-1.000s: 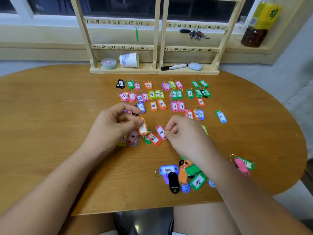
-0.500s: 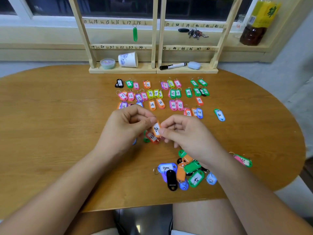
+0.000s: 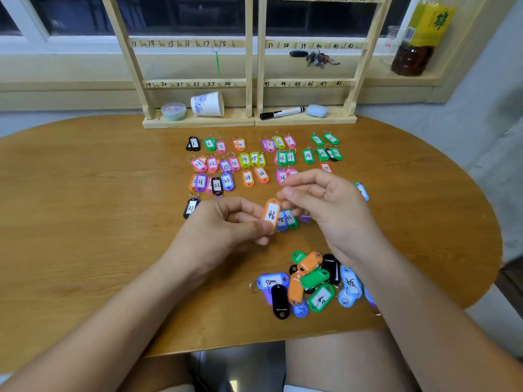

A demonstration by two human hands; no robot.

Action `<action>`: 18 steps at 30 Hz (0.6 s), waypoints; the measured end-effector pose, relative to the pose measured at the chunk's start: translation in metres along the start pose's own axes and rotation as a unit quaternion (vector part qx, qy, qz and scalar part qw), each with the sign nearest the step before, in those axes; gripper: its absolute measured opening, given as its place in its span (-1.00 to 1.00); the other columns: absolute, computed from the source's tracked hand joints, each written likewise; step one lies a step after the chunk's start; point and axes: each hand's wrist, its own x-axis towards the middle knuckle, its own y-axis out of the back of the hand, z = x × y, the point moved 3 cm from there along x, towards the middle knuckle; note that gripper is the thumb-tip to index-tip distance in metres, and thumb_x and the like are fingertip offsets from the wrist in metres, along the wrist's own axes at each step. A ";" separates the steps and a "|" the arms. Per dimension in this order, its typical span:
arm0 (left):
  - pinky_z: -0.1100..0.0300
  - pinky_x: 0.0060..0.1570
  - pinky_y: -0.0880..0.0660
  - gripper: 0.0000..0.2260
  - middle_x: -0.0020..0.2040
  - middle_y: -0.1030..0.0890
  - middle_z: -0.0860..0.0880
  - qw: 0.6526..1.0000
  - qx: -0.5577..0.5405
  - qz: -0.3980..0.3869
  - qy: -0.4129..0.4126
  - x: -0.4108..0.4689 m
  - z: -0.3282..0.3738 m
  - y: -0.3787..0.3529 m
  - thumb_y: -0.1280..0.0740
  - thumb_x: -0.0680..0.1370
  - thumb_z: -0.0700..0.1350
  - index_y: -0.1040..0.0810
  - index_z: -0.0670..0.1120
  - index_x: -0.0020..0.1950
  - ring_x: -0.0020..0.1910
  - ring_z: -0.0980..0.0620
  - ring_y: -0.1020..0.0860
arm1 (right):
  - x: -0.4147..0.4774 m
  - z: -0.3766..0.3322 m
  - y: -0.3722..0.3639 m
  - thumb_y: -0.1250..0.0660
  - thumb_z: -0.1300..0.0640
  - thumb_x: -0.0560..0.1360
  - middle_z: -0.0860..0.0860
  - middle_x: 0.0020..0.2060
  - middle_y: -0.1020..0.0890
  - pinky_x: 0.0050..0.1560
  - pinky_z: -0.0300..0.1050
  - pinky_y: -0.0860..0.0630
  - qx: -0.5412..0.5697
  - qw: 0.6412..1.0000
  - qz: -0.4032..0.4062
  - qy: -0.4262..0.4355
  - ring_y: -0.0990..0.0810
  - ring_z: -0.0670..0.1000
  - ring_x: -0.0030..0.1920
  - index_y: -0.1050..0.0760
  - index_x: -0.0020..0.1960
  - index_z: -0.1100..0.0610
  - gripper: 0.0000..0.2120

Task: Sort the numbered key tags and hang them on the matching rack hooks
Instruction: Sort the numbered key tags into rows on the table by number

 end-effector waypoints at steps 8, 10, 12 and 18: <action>-0.03 -0.06 -0.54 -0.82 -0.13 -0.75 -0.23 0.999 0.039 0.023 -0.017 0.004 0.002 -0.010 -0.57 0.53 -0.15 -0.68 -0.20 0.04 -0.11 -0.10 -0.75 | -0.009 0.006 0.004 -0.58 0.18 0.51 0.02 -0.27 -0.72 -0.24 -0.28 -0.54 -0.089 0.994 -0.056 -0.025 -0.68 -0.06 -0.22 -0.67 -0.04 0.18 -0.88; -0.07 -0.04 -0.55 -0.83 -0.14 -0.75 -0.22 0.998 0.055 0.024 -0.026 0.004 0.003 -0.009 -0.57 0.54 -0.12 -0.69 -0.18 0.04 -0.13 -0.11 -0.72 | -0.005 0.003 0.006 -0.57 0.19 0.51 0.03 -0.29 -0.72 -0.25 -0.26 -0.54 -0.094 0.994 -0.050 -0.018 -0.68 -0.06 -0.24 -0.68 -0.04 0.17 -0.90; -0.10 -0.01 -0.60 -0.86 -0.14 -0.75 -0.22 0.997 0.056 0.030 -0.037 0.003 0.002 -0.004 -0.55 0.55 -0.14 -0.69 -0.17 0.05 -0.16 -0.16 -0.69 | 0.003 -0.001 0.013 -0.58 0.18 0.51 0.02 -0.29 -0.73 -0.26 -0.25 -0.54 -0.106 0.994 -0.026 -0.014 -0.67 -0.07 -0.28 -0.69 -0.03 0.16 -0.90; 0.19 -0.09 -0.58 -0.96 -0.14 -0.76 -0.13 0.988 0.133 0.054 -0.053 -0.009 -0.006 0.014 -0.51 0.59 -0.16 -0.70 -0.10 0.02 -0.22 -0.01 -0.65 | 0.022 -0.004 0.046 -0.57 0.16 0.53 -0.01 -0.26 -0.76 -0.25 -0.24 -0.54 -0.201 0.978 0.056 0.007 -0.68 -0.12 -0.31 -0.71 -0.04 0.08 -0.95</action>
